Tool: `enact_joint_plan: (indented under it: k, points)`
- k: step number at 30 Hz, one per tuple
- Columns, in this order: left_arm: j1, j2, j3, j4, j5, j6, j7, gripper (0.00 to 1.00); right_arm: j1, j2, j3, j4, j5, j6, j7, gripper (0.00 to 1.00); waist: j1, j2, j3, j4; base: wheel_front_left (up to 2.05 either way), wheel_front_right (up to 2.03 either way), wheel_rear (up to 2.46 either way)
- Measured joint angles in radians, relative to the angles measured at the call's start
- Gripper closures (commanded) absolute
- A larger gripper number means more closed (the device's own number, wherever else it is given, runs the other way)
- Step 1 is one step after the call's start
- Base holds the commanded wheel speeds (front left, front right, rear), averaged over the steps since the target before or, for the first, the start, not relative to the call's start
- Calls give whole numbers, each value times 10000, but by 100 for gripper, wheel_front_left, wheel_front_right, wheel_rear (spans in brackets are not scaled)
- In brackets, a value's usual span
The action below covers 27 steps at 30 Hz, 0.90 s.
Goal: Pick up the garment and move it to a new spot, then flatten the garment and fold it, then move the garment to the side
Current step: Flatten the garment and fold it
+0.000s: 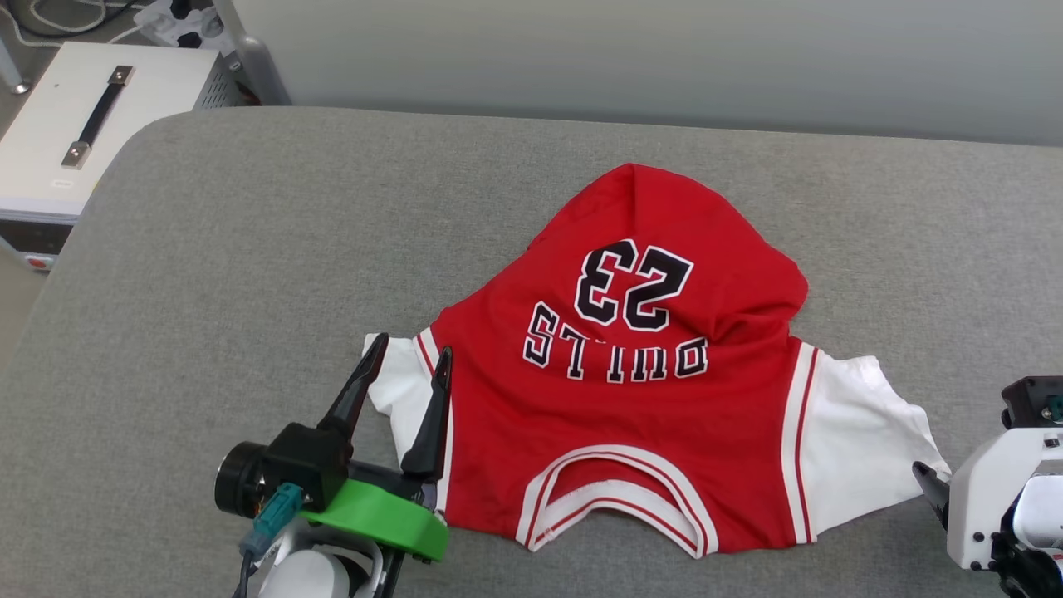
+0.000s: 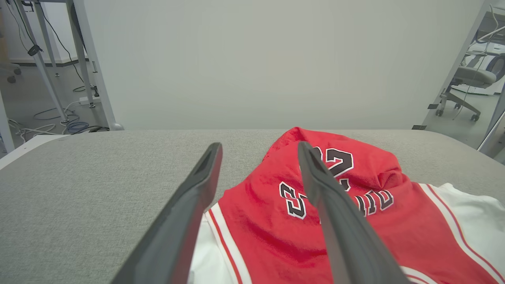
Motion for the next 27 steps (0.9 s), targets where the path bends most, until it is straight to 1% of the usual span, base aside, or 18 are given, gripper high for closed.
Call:
enact_joint_plan:
  k: [1, 4, 7, 16, 17, 18, 19, 23, 25, 27]
  points:
    - [-51, -2, -2, 2, 0, 0, 0, 0, -78, -40, -58, 75, -2, 0, 347, 0, 0, 0, 63, 54, 0, 0, 0]
    - [-132, 4, -21, 2, -2, 0, 0, 0, -266, -134, -71, 244, -121, 0, 903, 0, 0, 0, 243, 212, 0, 0, 0]
    - [-235, 4, -38, 12, -2, 0, 0, 0, -458, -178, 59, 458, -161, 0, 1147, 0, 0, 0, 428, 352, 0, 0, 0]
    - [-499, -6, -33, 2, -2, 0, 0, 0, -616, -207, 244, 1087, -318, -4, 1041, 0, 0, -1, 875, 737, 0, 0, 0]
    - [-499, -6, -10, 2, -4, 0, 0, 0, -617, -205, 288, 1114, -318, -4, 1026, 5, 0, 0, 911, 760, 0, 0, 0]
    - [-499, -6, 12, 4, -4, 0, 0, 0, -619, -207, 309, 1135, -314, -2, 943, 44, 0, 0, 932, 780, 0, 0, 0]
    - [-499, -6, 31, 6, -4, 0, 0, 0, -619, -207, 301, 1156, -297, -2, 874, 100, 0, 0, 936, 786, 0, 0, 0]
    - [-490, 4, 142, 44, -4, 0, 0, 0, -636, -291, 113, 1298, -253, 0, 476, 100, 0, 0, 855, 713, 0, 0, 0]
    - [-483, 42, 178, 113, -6, 0, 0, 0, -638, -305, -128, 1404, -222, 12, 290, 100, 0, 0, 785, 636, 0, 0, 0]
    - [-483, 58, 201, 196, -21, 0, 0, 0, -635, -449, -453, 1521, -222, 12, 111, 100, 0, 0, 727, 559, 0, 0, 0]
